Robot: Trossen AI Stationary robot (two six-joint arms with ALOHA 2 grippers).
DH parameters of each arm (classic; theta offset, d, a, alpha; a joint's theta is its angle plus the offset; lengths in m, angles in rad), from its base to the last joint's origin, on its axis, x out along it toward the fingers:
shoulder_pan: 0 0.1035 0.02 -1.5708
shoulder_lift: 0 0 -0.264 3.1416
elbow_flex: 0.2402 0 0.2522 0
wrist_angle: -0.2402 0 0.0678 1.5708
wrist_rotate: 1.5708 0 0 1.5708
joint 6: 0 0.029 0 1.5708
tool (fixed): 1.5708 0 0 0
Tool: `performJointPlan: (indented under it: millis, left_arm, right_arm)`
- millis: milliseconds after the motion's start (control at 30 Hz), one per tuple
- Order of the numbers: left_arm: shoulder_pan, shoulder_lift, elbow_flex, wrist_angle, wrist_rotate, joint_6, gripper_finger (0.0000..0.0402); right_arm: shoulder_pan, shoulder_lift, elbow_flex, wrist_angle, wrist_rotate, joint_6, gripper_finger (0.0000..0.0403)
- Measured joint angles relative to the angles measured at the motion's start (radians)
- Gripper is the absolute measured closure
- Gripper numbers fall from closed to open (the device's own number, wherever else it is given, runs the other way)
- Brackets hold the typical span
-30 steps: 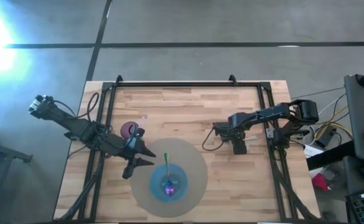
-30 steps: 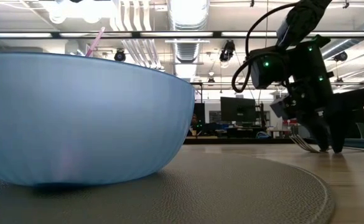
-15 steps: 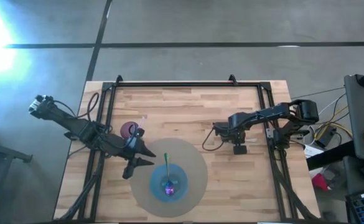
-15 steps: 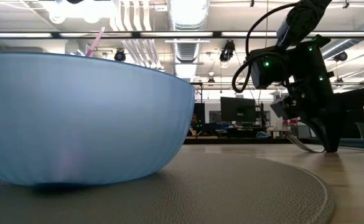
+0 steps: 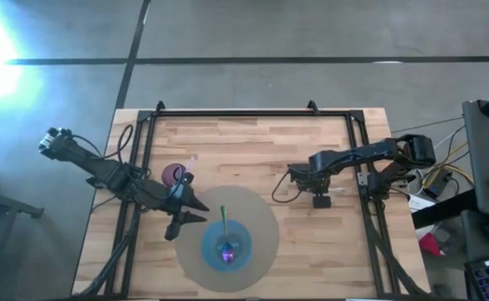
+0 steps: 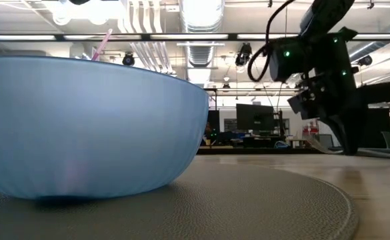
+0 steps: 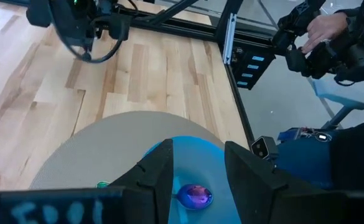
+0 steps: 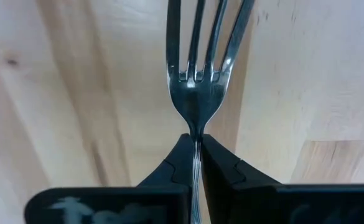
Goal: Pick & Place Utensil
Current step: Put the silver fork into the blue bowl
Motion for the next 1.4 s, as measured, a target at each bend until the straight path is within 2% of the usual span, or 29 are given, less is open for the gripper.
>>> performJointPlan:
  millis: [267, 600, 967, 1233, 1400]
  left_arm:
    - [0.0, 0.0, 0.0, 0.0, 0.0, -0.018, 0.0266]
    - [0.002, 0.0, 0.0, 0.0, -0.009, -0.022, 0.0266]
    - [0.004, 0.033, -0.001, 0.003, -0.017, -0.068, 0.0266]
    - [0.01, 0.068, -0.001, 0.03, -0.14, -0.197, 0.0266]
    - [0.013, 0.097, -0.001, 0.131, -0.154, -0.261, 0.0266]
  right_arm:
    - [0.087, -0.088, 0.055, -0.01, -0.023, 0.086, 0.0392]
    - [0.215, -0.132, 0.267, 0.016, 0.021, 0.143, 0.0392]
    - [0.301, -0.086, 0.485, 0.056, 0.08, 0.099, 0.0392]
    - [0.338, 0.004, 0.575, 0.057, 0.114, 0.001, 0.0392]
    - [0.358, 0.08, 0.626, 0.048, 0.154, -0.081, 0.0392]
